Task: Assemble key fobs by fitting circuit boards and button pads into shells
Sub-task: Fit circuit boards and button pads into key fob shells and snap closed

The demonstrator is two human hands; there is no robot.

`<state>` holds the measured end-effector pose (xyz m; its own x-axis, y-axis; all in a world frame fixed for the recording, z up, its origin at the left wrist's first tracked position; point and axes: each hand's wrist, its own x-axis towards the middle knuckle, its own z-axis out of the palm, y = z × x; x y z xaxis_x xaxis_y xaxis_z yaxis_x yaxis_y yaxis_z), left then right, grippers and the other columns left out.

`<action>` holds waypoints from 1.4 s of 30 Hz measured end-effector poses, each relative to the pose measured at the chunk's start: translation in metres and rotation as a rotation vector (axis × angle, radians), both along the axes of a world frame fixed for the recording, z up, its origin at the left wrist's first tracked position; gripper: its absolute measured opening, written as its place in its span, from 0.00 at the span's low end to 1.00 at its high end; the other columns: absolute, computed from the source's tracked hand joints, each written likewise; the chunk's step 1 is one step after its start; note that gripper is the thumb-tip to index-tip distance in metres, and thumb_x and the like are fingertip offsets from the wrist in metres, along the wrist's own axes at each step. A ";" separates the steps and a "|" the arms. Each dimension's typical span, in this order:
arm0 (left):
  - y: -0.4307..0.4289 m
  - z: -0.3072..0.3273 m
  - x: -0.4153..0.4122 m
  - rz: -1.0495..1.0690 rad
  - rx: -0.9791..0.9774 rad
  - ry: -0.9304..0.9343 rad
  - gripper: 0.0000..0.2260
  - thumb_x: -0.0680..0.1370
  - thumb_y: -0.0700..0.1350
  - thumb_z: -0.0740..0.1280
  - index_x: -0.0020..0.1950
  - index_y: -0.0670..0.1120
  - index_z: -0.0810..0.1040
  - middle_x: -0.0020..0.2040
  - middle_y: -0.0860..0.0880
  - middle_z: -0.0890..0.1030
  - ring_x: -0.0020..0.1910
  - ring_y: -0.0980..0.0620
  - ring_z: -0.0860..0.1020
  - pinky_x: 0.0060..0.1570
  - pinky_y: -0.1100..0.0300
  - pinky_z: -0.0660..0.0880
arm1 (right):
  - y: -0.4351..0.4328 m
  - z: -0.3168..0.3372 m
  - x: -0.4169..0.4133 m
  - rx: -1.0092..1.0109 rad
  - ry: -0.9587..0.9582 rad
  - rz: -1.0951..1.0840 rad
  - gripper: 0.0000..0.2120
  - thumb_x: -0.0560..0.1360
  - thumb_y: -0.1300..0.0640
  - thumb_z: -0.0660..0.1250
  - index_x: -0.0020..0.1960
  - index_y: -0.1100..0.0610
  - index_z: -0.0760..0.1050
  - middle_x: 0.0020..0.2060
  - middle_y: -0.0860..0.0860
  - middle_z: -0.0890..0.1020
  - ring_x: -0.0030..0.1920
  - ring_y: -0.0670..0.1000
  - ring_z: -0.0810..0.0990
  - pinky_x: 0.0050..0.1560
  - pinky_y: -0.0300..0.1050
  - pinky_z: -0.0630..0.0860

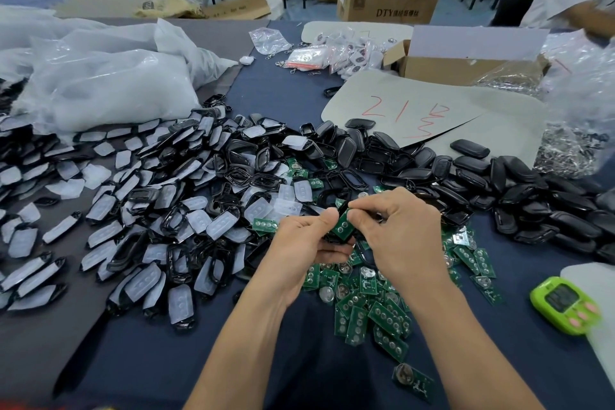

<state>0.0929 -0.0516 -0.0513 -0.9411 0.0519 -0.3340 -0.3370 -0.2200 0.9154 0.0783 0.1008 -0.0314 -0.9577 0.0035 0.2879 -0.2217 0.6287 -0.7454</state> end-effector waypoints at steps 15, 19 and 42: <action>-0.003 -0.007 0.001 -0.069 -0.092 0.090 0.09 0.83 0.37 0.68 0.48 0.40 0.88 0.44 0.38 0.87 0.39 0.46 0.86 0.39 0.60 0.82 | -0.003 0.007 0.000 0.116 0.062 0.003 0.04 0.72 0.58 0.79 0.46 0.53 0.88 0.39 0.45 0.84 0.46 0.49 0.80 0.50 0.39 0.72; -0.004 -0.007 0.003 -0.064 -0.078 0.098 0.11 0.82 0.36 0.68 0.46 0.42 0.88 0.42 0.39 0.87 0.38 0.46 0.86 0.38 0.59 0.82 | -0.003 0.006 0.003 0.073 0.052 -0.002 0.06 0.71 0.57 0.79 0.48 0.52 0.88 0.36 0.39 0.80 0.44 0.48 0.81 0.52 0.46 0.78; -0.002 -0.031 -0.002 -0.062 -0.679 0.224 0.13 0.74 0.43 0.72 0.46 0.64 0.86 0.40 0.60 0.87 0.42 0.62 0.85 0.43 0.67 0.79 | 0.011 -0.027 -0.015 -0.046 -0.393 0.108 0.08 0.72 0.56 0.78 0.42 0.43 0.85 0.34 0.41 0.86 0.36 0.41 0.83 0.38 0.35 0.75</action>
